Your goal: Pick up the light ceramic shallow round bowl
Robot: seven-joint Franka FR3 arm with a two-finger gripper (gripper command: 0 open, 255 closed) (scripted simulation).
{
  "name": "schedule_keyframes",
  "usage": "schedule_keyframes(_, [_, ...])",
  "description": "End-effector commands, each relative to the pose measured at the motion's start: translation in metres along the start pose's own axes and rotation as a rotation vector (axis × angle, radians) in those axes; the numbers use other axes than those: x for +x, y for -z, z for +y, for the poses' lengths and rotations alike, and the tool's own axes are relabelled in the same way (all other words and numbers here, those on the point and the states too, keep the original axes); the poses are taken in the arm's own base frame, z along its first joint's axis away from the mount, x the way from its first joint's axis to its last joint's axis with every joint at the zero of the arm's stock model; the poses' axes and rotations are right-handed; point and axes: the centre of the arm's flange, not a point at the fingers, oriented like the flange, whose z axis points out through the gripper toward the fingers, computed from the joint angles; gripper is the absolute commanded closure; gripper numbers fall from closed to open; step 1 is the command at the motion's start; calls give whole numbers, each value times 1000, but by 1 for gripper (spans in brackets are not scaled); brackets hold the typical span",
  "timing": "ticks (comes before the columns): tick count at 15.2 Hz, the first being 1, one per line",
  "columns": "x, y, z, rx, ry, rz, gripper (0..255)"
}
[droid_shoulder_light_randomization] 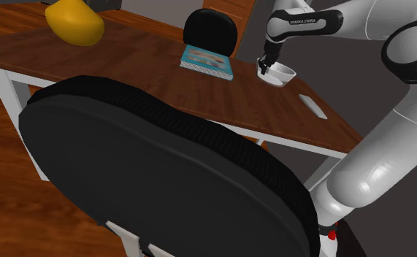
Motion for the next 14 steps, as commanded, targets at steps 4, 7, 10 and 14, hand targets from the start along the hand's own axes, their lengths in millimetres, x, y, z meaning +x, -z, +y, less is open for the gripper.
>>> schedule_keyframes(4, [1,25,9,0,0,1,255])
schedule_keyframes(7, [2,40,14,0,0,1,255])
schedule_keyframes(10, [2,54,20,0,0,1,255])
schedule_keyframes(14, [3,65,24,0,0,1,255])
